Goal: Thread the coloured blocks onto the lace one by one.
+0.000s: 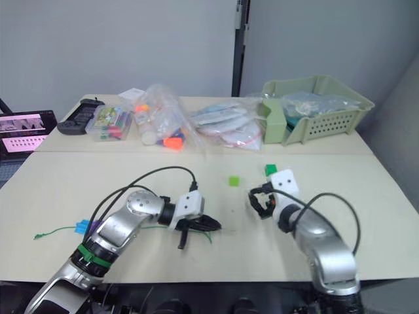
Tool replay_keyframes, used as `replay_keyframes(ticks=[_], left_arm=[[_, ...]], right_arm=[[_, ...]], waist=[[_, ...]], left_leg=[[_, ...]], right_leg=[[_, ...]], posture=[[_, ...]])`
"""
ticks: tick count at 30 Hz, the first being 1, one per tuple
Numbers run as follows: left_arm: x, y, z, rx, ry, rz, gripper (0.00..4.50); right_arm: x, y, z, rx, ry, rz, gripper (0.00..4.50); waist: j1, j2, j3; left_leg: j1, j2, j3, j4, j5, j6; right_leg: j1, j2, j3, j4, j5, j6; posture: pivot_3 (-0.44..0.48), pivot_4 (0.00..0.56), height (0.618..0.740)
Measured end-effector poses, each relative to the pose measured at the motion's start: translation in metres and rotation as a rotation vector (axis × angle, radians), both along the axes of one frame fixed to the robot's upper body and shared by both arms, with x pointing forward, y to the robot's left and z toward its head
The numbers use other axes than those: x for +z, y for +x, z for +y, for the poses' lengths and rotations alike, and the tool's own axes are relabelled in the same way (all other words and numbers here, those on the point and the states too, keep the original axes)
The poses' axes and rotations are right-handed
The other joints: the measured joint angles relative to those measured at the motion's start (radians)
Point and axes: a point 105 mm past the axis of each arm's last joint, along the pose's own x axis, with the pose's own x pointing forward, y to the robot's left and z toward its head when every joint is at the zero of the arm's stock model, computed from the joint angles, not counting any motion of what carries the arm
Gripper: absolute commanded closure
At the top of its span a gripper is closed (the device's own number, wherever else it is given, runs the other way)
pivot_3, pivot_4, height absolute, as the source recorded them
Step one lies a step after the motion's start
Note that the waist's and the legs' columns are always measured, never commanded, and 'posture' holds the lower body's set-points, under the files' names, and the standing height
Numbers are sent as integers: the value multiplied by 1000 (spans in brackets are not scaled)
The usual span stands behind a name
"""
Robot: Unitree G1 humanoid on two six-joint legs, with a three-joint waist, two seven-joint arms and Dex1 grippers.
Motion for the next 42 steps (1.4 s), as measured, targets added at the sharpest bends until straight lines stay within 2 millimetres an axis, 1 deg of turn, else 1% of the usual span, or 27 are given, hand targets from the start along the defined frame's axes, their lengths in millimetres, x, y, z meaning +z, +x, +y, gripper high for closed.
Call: replay_keyframes(ticks=[5,8,9,12,14,16,19,23,26,27,30,31,32,37,40,42], left_arm=[[0,0,1,3,3,-1,4500],[1,0,1,5,3,-3,4500],[1,0,1,5,2,-4,4500],[2,0,1,7,-1,-4,4500],[2,1,0,11,-2,-7,4500],[3,1,0,13,-1,-5,4500],[2,1,1,16,0,-3,4500],[3,1,1,16,-1,-4,4500],[3,1,1,16,-1,-4,4500],[3,1,1,16,-1,-4,4500],[3,1,1,17,-2,-3,4500],[3,1,1,17,-2,-2,4500],[3,1,1,17,-3,-3,4500],[3,1,1,17,-2,-2,4500],[3,1,1,17,-2,-2,4500],[2,0,2,19,-1,-1,4500]], right_arm=[[-12,12,-8,-129,-19,-56,497],[-23,27,-9,-155,8,-54,497],[-22,32,-9,-159,12,-61,497],[-10,57,-12,-161,2,-106,497],[-5,70,-13,-163,-9,-129,497],[-6,78,-12,-164,-8,-131,497],[-16,90,-13,-163,-8,-106,497],[-13,103,-14,-167,-1,-120,497],[-12,108,-23,-190,10,-132,1279],[-13,108,-24,-191,16,-134,1665],[-15,108,-21,-168,28,-146,2623],[-13,108,-18,-154,35,-157,3045],[-12,108,-16,-144,39,-166,3311],[-7,109,-4,-104,92,-204,3334],[-1,107,-2,-94,100,-237,3334],[3,97,-3,-99,101,-271,3334]], waist=[[-1,0,0],[-5,0,0],[-6,0,0],[-11,0,0],[-16,0,0],[-17,0,0],[-25,0,0],[-31,0,0],[-30,0,0],[-31,0,0],[-32,0,0],[-33,0,0],[-34,0,0],[-33,0,0],[-32,0,0],[-28,0,0]], left_leg=[[1,-1,0,0,0,0],[1,0,1,0,0,0],[1,0,1,0,0,0],[3,-1,1,0,0,0],[4,-1,0,-2,0,0],[4,-1,-1,-2,0,0],[4,-3,-1,-2,0,0],[4,-3,-1,-3,0,0],[4,-3,-1,-3,0,0],[4,-3,-1,-3,0,0],[4,-3,-1,-3,0,0],[4,-2,-1,-3,0,0],[4,-2,-1,-3,0,0],[4,-3,-1,-3,0,0],[4,-2,-1,-3,0,0],[3,-1,-2,-3,0,0]], right_leg=[[0,0,0,0,0,0],[0,0,0,0,0,0],[0,0,0,0,0,0],[0,0,1,4,0,0],[0,0,1,6,0,0],[0,0,0,7,0,-1],[0,-1,1,7,0,-1],[0,-1,1,8,1,-1],[0,-1,1,8,1,-1],[0,-1,1,8,1,-1],[-1,-1,1,8,1,-1],[-1,-1,1,8,1,-1],[-1,-1,1,8,1,-1],[-1,-1,1,8,1,-1],[-1,-2,1,9,1,-1],[-1,-2,1,9,1,-1]], posture=[[0,150,740],[0,150,740],[0,150,740],[0,150,740],[0,150,740],[0,150,740],[0,150,740],[0,150,740],[0,150,740],[0,150,740],[0,150,740],[0,150,740],[0,150,740],[0,150,740],[0,150,740],[0,150,740]])
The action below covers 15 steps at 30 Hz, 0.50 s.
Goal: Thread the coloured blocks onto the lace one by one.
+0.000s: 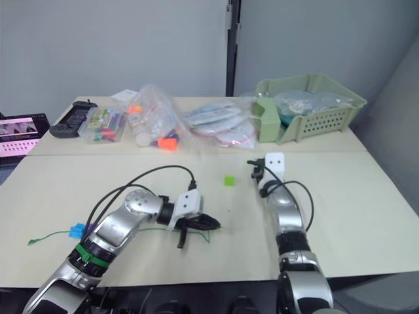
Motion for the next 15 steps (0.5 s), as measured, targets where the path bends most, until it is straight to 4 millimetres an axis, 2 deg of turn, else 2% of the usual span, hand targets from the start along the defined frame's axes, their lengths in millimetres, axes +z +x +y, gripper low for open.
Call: replay_keyframes(ticks=[5,7,8,12,15], left_arm=[[-2,0,2,9,3,3,4500],[-2,0,2,11,-1,4,4500],[-2,1,4,16,2,4,4500],[-1,1,4,17,-2,3,4500],[-1,0,4,11,0,6,4500]], right_arm=[[-5,-48,-2,-53,4,12,3334],[-2,-81,3,-81,3,21,3334],[-1,-91,5,-85,1,25,3334],[2,-138,34,-54,5,73,3334],[-11,-161,50,-27,2,149,3334]], waist=[[2,1,-1],[2,2,-1],[2,2,-1],[-2,2,-1],[-1,2,-1]], left_leg=[[-9,-1,1,1,0,-1],[-11,-1,1,1,1,-1],[-10,-1,0,1,1,-1],[-9,-1,1,1,1,-2],[-8,-1,1,2,2,-3]], right_leg=[[-11,-2,2,3,0,0],[-14,-2,2,5,0,0],[-13,-1,2,5,0,0],[-12,1,2,4,0,0],[-12,1,2,3,0,0]], posture=[[0,150,740],[0,150,740],[0,150,740],[0,150,740],[0,150,740]])
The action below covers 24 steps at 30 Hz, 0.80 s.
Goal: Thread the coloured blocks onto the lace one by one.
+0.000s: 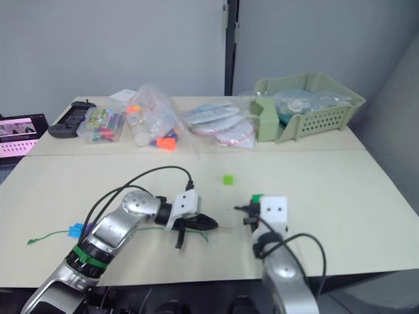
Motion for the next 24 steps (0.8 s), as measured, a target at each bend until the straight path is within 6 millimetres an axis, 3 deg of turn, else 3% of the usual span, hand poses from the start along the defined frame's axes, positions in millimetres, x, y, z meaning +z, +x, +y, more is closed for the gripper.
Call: replay_keyframes(ticks=[2,5,14,16,19,22,24], left_arm=[[0,0,0,-3,1,1,4500],[0,-1,0,-11,3,5,4500],[-1,-2,1,-17,7,9,4500],[-1,-2,1,-17,7,9,4500],[0,-2,1,-17,8,9,4500],[0,-2,1,-17,8,9,4500],[0,-2,1,-17,8,9,4500]], right_arm=[[-17,-14,4,-2,-4,73,3334],[-26,-21,2,-27,5,114,3334],[-32,-24,5,-58,79,132,3334],[-32,-25,4,-59,96,133,2279],[-36,-28,3,-61,104,151,1304],[-21,-30,1,-21,97,102,230],[-3,-33,-2,35,59,43,33]], waist=[[6,0,0],[20,0,0],[33,0,0],[34,0,0],[35,0,-1],[35,0,-1],[35,0,-1]], left_leg=[[0,0,0,0,0,-1],[0,0,-1,-1,0,-1],[-2,2,-5,-5,0,0],[-2,2,-5,-5,0,0],[-2,2,-5,-6,0,0],[-3,1,-6,-6,0,0],[-4,0,-6,-5,0,0]], right_leg=[[1,0,0,-1,0,0],[0,0,-2,0,-1,0],[-1,1,-7,-1,-3,-4],[-1,2,-9,0,-4,-5],[-1,2,-9,0,-4,-6],[-1,1,-9,-1,-5,-6],[-1,-1,-9,-3,-5,-4]], posture=[[0,150,740],[0,150,740],[0,150,740],[0,150,740],[0,150,740],[0,150,740],[0,150,740]])
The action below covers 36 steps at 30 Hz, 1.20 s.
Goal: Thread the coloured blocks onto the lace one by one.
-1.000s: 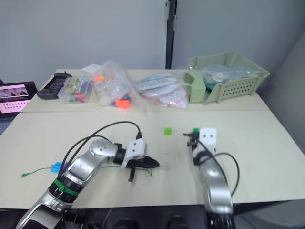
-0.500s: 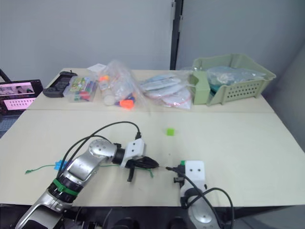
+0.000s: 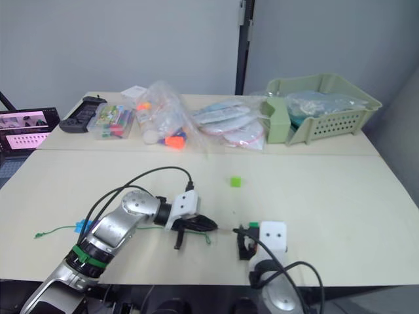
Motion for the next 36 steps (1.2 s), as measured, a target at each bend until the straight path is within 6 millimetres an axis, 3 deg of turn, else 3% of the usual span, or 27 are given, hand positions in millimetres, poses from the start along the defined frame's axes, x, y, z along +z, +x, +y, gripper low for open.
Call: replay_keyframes(ticks=[3,6,10,13,18,22,33,34,36], left_arm=[[0,0,1,3,3,0,4500],[-1,0,2,10,1,2,4500],[-3,-2,2,16,-7,9,4500],[-2,-3,1,21,-13,5,4500],[-1,-4,0,30,-15,4,4500],[0,-5,1,42,-14,1,4500],[2,-9,3,64,-2,-1,4500],[2,-9,3,65,-1,-1,4500],[2,-9,3,67,0,-1,4500]], right_arm=[[14,-6,-6,87,-74,-36,33],[21,-10,-8,311,-151,-38,33],[42,-14,-13,580,-205,-33,33],[40,-14,-19,825,-308,82,33],[29,9,-31,1020,-384,167,33],[16,30,-37,1084,-452,177,33],[-10,53,-43,1166,-499,216,33],[-11,54,-43,1168,-489,218,550],[-12,55,-41,1170,-469,216,1096]], waist=[[-1,0,0],[-6,-1,0],[-8,-1,1],[-10,-2,1],[-7,-3,2],[-7,-3,2],[-5,-3,2],[-5,-3,2],[-5,-3,2]], left_leg=[[-2,-1,0,3,-1,2],[0,-2,2,5,-1,2],[15,2,3,4,-1,3],[25,4,7,4,-1,3],[24,4,8,4,-1,4],[21,2,7,4,-1,4],[21,0,5,4,-1,5],[21,0,5,4,-1,5],[21,1,5,4,-1,5]], right_leg=[[1,-1,0,-2,0,2],[4,-2,3,-4,1,4],[23,3,2,-12,1,5],[34,3,3,-15,-4,12],[32,4,4,-15,-1,7],[29,1,5,-15,0,6],[29,-1,6,-14,0,8],[29,-1,6,-14,0,8],[29,-1,6,-14,0,8]], posture=[[0,150,740],[0,150,740],[0,150,740],[0,150,740],[0,150,740],[0,150,740],[0,150,740],[0,150,740],[0,150,740]])
